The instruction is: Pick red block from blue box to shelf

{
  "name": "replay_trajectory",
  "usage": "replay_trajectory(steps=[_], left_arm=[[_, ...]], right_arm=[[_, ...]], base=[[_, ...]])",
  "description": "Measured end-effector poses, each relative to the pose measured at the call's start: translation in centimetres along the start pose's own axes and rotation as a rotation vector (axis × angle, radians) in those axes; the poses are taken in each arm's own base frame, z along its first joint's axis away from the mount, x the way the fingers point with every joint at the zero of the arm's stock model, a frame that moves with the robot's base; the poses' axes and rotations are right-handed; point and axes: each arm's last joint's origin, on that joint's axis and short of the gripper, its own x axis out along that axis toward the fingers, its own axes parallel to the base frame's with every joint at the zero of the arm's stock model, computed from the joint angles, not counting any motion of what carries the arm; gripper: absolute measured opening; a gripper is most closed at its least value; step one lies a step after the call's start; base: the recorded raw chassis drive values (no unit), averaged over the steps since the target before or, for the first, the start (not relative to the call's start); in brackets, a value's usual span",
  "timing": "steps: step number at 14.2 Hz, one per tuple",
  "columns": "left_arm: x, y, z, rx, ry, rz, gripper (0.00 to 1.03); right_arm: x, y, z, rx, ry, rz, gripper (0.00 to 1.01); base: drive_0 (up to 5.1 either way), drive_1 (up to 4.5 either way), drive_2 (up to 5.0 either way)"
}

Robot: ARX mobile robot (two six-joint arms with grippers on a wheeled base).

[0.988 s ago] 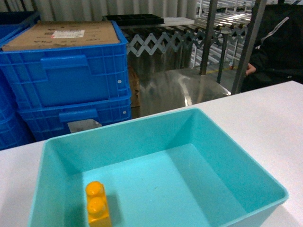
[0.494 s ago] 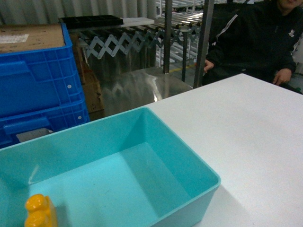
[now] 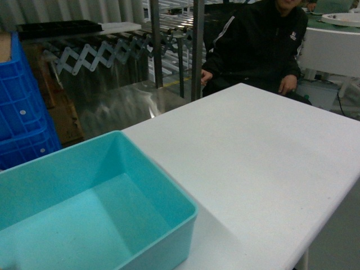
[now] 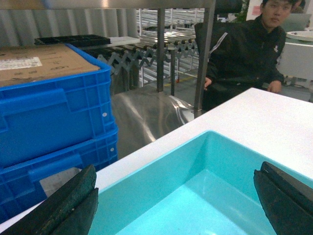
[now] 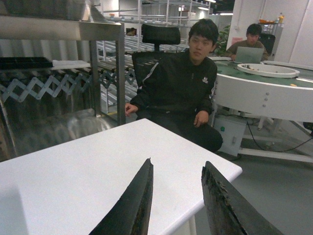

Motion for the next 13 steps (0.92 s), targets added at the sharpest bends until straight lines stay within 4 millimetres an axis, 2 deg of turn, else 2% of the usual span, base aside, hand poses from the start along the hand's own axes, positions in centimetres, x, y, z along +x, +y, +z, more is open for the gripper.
replay_trajectory(steps=[13], left_arm=[[0.00,0.00,0.00,0.000,0.000,0.000,0.98]], right_arm=[[0.00,0.00,0.00,0.000,0.000,0.000,0.26]], base=[[-1.6,-1.60,-1.6]])
